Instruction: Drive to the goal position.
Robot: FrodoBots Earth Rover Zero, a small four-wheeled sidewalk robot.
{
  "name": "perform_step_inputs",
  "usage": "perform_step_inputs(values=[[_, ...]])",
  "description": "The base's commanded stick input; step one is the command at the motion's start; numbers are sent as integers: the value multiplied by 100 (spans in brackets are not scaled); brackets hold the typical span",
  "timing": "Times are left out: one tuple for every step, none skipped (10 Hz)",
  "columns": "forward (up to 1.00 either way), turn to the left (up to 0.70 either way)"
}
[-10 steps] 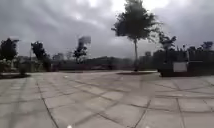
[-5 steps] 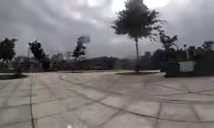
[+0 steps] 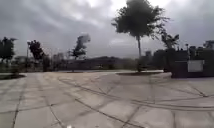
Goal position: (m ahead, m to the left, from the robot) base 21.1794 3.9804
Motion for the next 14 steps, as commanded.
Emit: perform_step_inputs(values=[[70,0],[70,0],[70,0],[70,0],[70,0],[70,0],[70,0],[70,0],[70,0],[70,0],[70,0],[70,0],[70,0],[70,0]])
